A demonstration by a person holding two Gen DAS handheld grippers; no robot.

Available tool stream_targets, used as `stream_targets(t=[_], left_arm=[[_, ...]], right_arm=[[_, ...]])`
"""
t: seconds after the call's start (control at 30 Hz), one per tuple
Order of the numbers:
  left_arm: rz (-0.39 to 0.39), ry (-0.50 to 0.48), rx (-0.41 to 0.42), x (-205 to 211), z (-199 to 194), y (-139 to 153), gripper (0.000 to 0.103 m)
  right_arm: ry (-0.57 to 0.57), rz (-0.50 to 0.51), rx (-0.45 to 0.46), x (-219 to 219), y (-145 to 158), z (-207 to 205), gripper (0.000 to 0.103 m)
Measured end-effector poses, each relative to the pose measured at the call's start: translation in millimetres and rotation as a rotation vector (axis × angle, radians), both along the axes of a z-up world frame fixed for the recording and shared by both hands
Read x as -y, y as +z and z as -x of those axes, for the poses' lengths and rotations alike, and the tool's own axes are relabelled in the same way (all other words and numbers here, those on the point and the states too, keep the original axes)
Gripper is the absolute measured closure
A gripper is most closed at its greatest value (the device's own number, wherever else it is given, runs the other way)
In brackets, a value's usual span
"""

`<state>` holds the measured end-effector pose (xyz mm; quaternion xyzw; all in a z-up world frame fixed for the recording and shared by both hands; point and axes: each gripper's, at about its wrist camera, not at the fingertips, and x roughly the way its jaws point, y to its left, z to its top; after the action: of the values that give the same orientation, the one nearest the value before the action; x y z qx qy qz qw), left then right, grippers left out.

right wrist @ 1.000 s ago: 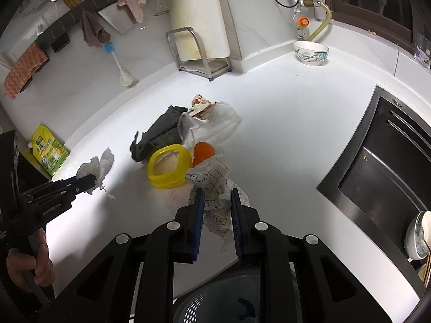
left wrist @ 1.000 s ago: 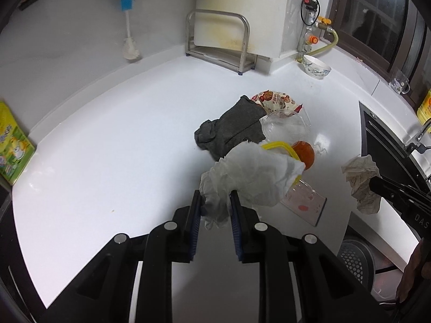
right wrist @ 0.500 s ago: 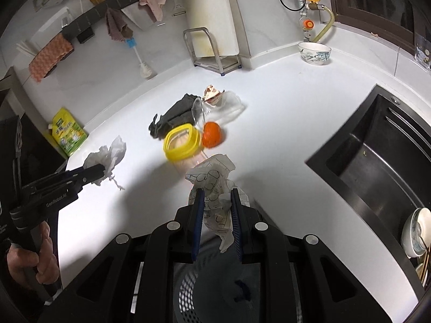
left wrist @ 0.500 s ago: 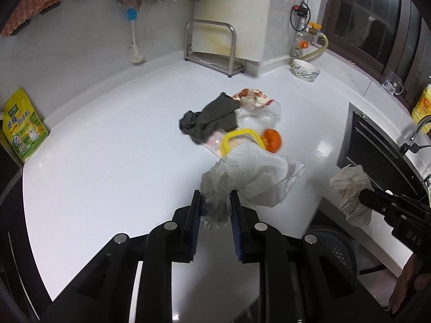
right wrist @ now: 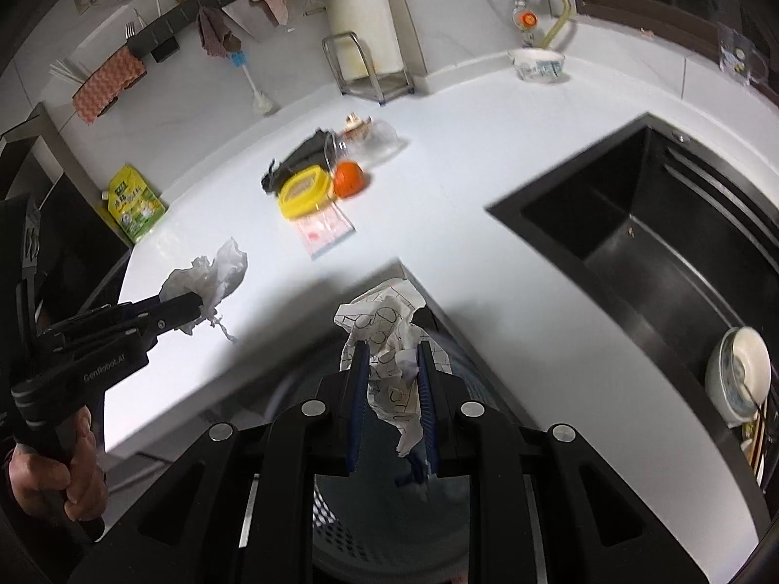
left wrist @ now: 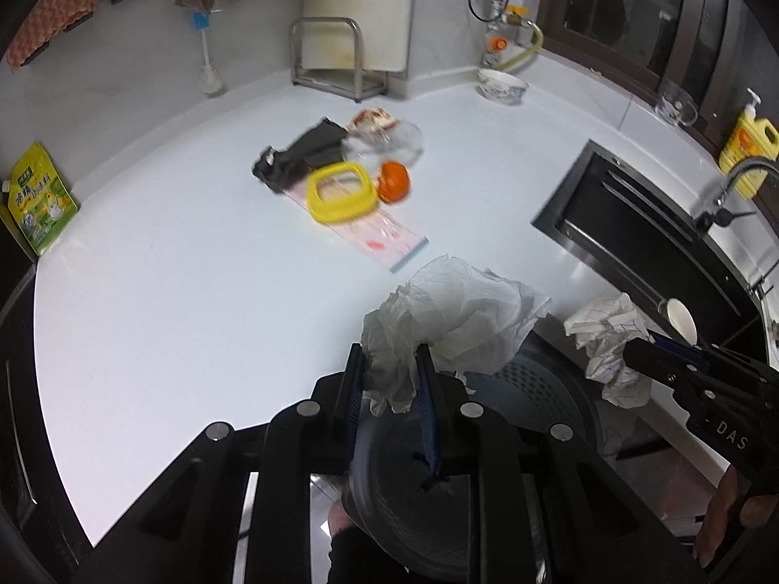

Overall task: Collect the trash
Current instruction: 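Lift and carry the white bag and patterned paper with both tools to the bin, then open the left tool to drop the white bag while the right tool drops the paper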

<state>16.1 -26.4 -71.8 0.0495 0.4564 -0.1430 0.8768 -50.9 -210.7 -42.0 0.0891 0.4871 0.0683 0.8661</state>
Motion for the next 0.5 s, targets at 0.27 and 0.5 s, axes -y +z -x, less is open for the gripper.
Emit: stream_targets(t=[0.27,0.5], left_arm=[[-0.013,-0.004,-0.072,22.3,31.5,-30.4,0.082],[-0.038,0.015,-0.124,29.7,45.2,-58.7,0.082]], right_arm=[[0.038,-0.009,-0.082,6.8,-25.8,26.3,0.084],[0.073,-0.015,-0.144,3.4,-50.8,38.1,0.083]])
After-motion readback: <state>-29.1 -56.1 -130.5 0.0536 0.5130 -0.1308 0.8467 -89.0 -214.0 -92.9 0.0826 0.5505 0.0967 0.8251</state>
